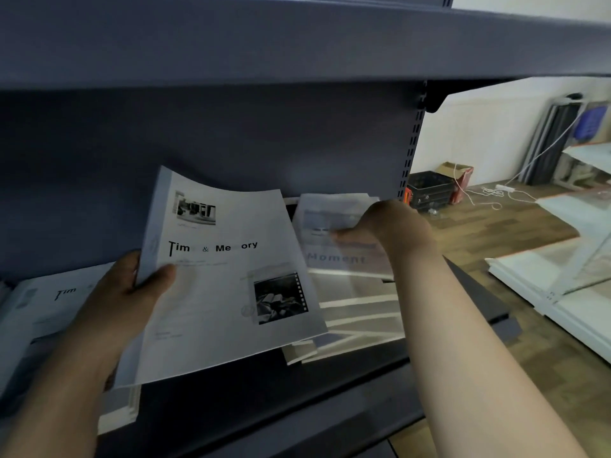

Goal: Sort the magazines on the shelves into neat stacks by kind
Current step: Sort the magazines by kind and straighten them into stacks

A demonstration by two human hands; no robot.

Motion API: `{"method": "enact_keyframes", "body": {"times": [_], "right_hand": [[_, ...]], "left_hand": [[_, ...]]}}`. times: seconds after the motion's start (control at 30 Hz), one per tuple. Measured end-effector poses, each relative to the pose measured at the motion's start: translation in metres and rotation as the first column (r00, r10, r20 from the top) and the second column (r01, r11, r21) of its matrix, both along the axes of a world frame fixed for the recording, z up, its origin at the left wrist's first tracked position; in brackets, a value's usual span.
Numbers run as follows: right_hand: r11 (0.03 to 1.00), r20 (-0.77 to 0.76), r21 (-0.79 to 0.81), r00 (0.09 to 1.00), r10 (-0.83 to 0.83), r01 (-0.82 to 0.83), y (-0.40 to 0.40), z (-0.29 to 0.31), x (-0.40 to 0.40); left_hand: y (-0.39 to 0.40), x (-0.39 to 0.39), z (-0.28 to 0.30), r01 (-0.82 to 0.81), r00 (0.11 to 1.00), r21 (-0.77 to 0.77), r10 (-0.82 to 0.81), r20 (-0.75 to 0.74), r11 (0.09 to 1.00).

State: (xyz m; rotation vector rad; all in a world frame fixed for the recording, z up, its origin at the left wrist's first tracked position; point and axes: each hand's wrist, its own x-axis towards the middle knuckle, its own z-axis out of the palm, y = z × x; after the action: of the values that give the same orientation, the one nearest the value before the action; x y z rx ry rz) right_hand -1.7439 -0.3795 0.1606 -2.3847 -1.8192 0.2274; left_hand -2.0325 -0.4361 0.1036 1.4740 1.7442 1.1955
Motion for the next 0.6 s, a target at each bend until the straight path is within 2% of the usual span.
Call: {"method": "enact_keyframes", "body": {"times": [0.17,0.27,0.4,0.6], "right_hand": [[0.997,-0.041,0.02,0.996,-0.078,0.079,-0.01,-0.005,-0.003],[0.986,-0.151,0.032,0.976,-0.158,0.164,-0.011,-0.012,-0.002],[0.977,-0.308,-0.071,0.927,-0.214,0.202,-0.018,-0.014,-0.002],[0.971,-0.429,0.111,0.891,-0.146,0.212,-0.021,-0.03,-0.001]], "left_hand": [[0.012,-0.01,0.004,0.087,0.996,-0.046,-0.088,-0.015,0.995],[0.019,-0.011,0.003,0.117,0.993,-0.038,-0.117,0.011,0.992],[0.024,-0.014,-0.002,0.134,0.991,-0.069,-0.134,0.011,0.989],[0.023,-0.018,-0.005,0.116,0.993,-0.076,-0.113,0.041,0.99]]}}
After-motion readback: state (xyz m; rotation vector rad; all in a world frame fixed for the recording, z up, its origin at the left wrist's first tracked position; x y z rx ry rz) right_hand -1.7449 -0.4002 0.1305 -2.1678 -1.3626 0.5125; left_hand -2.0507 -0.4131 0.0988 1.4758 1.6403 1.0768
